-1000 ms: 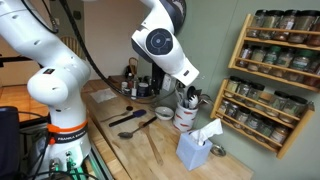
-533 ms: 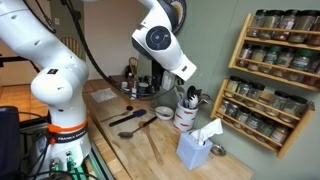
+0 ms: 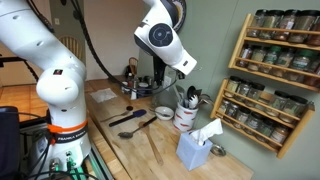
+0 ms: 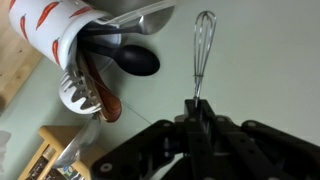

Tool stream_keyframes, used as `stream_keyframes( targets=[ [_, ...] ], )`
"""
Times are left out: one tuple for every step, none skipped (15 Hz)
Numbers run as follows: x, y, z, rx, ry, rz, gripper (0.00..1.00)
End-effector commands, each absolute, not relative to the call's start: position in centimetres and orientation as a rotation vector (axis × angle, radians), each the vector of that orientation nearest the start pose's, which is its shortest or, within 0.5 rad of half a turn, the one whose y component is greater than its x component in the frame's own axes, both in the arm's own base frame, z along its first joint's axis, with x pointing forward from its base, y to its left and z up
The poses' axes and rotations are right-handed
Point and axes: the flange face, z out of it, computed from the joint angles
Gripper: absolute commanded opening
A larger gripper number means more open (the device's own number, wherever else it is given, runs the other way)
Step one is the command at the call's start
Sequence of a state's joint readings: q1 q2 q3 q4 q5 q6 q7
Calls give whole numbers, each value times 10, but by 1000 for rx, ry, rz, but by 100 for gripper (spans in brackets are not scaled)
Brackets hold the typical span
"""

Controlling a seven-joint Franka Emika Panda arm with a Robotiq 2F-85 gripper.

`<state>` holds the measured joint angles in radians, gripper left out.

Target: Hang the whisk on the hook on the spice rack

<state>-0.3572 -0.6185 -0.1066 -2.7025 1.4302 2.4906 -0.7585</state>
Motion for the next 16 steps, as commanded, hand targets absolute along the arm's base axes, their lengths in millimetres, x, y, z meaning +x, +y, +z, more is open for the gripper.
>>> stream_keyframes(
  targets=[
    [361, -171, 459, -1982, 843, -1094, 2],
    [366, -171, 462, -1970, 851, -1110, 2],
    [371, -172, 463, -1962, 859, -1116, 2],
    [377, -173, 463, -1956, 865, -1126, 2],
    [382, -175, 463, -1951, 875, -1132, 2],
    [388, -178, 463, -1946, 885, -1140, 2],
    [393, -182, 463, -1939, 895, -1148, 2],
    [399, -185, 462, -1934, 908, -1155, 2],
    [404, -188, 461, -1930, 916, -1165, 2],
    [409, -191, 461, -1925, 922, -1169, 2],
    [415, -195, 460, -1922, 926, -1177, 2],
    [421, -198, 458, -1923, 933, -1179, 2],
    [426, -202, 457, -1923, 942, -1185, 2],
    [432, -206, 456, -1924, 951, -1190, 2],
    [437, -211, 454, -1927, 960, -1193, 2],
    [442, -214, 452, -1929, 967, -1197, 2]
  ],
)
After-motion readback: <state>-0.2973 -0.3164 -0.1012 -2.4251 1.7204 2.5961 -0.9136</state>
